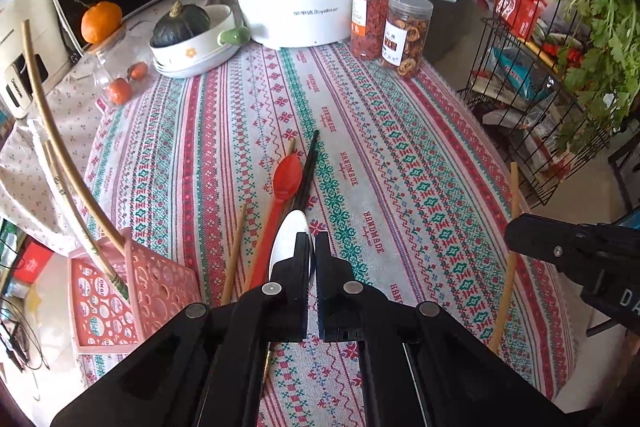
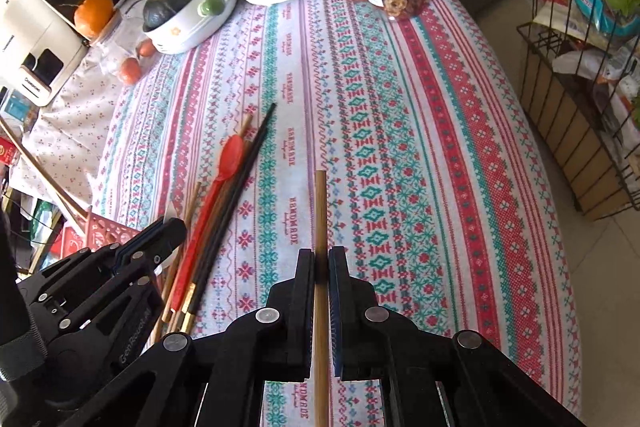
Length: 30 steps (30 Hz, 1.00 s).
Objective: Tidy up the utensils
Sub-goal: 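Place the white spoon into the pink basket with left gripper while right carries its chopstick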
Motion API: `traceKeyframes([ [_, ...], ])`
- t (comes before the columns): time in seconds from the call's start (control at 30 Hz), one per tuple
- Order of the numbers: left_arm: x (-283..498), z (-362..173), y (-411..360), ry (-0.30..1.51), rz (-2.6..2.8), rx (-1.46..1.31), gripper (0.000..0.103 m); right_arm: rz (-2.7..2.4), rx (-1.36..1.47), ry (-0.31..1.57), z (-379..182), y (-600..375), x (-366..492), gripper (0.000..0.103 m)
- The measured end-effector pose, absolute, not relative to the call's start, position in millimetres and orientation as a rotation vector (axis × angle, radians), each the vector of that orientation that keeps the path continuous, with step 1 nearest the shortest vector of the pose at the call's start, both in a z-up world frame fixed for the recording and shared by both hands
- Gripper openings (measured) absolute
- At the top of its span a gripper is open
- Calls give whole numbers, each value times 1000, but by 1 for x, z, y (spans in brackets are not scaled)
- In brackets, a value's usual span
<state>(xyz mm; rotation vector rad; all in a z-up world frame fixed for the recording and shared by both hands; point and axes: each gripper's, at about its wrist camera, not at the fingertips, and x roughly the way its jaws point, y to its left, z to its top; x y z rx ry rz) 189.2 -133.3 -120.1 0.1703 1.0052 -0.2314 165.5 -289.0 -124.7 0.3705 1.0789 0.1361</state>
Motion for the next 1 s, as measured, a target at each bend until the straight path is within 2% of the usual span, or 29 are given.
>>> traceKeyframes([
  [0.2, 160, -80, -102, 878, -288, 87, 2, 160, 352, 1010, -105, -272, 151, 5],
  [0.67, 86, -9, -16, 437, -407, -99, 2, 221, 239, 798, -49, -229, 117, 5],
  [1.0, 79, 26, 42, 271, -331, -262, 2, 301, 233, 664, -14, -212, 109, 5],
])
